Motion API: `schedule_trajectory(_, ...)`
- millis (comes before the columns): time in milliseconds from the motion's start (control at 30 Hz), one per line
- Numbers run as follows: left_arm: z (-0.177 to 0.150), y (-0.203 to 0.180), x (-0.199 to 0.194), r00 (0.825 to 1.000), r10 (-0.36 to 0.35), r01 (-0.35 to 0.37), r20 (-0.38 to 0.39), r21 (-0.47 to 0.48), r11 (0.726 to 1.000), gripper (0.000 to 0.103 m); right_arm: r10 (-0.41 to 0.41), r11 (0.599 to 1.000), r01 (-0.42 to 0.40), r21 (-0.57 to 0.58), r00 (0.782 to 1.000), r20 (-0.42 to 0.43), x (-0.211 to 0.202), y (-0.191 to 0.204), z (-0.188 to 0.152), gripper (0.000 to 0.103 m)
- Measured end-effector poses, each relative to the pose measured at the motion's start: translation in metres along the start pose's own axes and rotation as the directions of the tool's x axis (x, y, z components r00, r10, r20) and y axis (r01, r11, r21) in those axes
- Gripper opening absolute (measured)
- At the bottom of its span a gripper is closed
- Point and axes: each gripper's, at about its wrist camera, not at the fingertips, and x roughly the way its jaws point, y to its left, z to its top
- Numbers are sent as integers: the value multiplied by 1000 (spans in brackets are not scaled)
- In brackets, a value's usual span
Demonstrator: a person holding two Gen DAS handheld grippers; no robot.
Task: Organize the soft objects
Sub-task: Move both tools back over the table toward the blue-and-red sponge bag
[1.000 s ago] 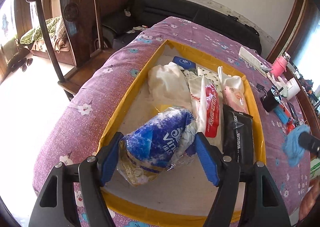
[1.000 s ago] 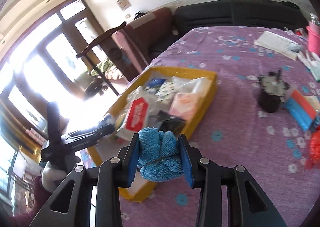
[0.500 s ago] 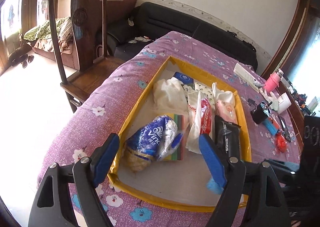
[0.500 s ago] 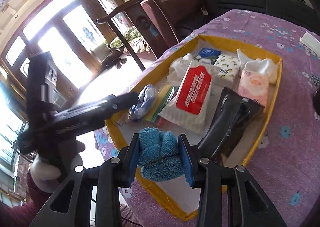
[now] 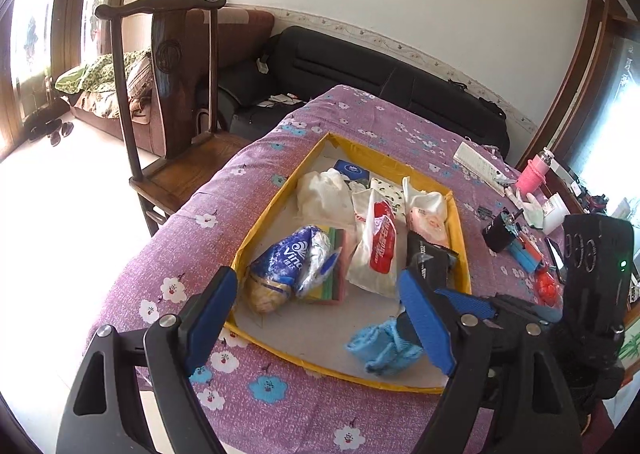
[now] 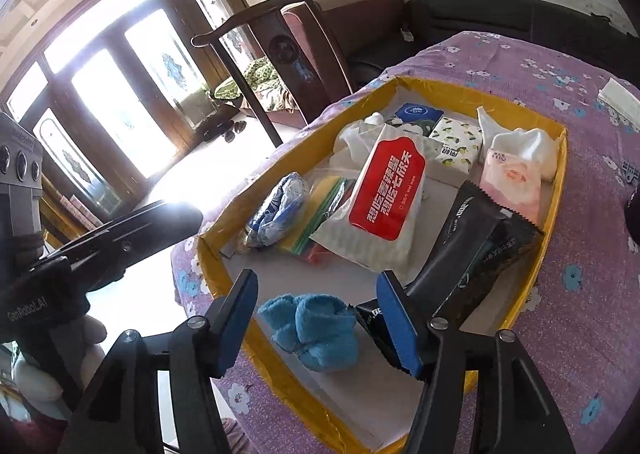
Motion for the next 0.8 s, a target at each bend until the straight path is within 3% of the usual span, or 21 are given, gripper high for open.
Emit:
schedule_trajectory(200,-8,-19,-8,1000,-30,30,3,20,999,83,-22,999,19,43,996,82,-44,-17,-6,73)
schedule_trajectory(333,-15,-39,-14,998,-61,61,-2,64,996,83,-87,992,72,103,983,160,-89,-41,-16,74)
schedule_trajectory(500,-26,-80,-18,991,-128,131,-28,133,982,83,-203,971,169,169,956,213,-148,-85,-35,82)
schedule_trajectory(667,-46,-141,-9,969,-223,241,-103,235,942,87,-413,886,346,309,891,186,-207,-159,-77,82)
schedule_trajectory(800,-66,-195,11,938,-287,334,-195,291,896,87,-490,805,382,453,859,147,-242,-215,-108,82)
